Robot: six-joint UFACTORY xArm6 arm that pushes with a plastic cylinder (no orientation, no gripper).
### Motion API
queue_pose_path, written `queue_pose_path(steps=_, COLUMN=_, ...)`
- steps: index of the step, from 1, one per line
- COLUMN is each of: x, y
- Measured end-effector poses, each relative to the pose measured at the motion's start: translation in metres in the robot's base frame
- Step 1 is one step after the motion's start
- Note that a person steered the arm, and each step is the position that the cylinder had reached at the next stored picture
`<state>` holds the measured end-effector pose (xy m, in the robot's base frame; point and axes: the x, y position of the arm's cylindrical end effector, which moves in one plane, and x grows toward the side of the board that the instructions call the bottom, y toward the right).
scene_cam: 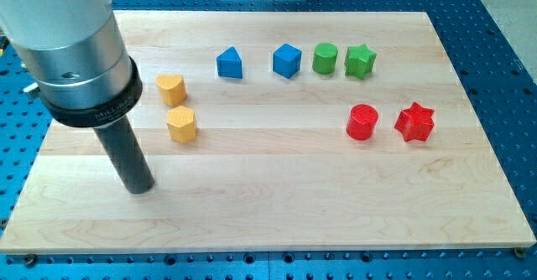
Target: Move the yellow hexagon to the left of the red circle
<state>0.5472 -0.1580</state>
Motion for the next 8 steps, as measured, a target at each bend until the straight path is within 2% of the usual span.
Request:
queue_pose_path(steps=2, x=0.001, y=-0.018)
queue_pose_path(steps=3, x=-0.019, y=-0.078)
queue_pose_path(steps=4, x=-0.03, y=-0.091)
queue_pose_path(steps=7, x=-0.075, y=0.002)
queue_pose_path(steps=8, x=-0.089, y=0.118)
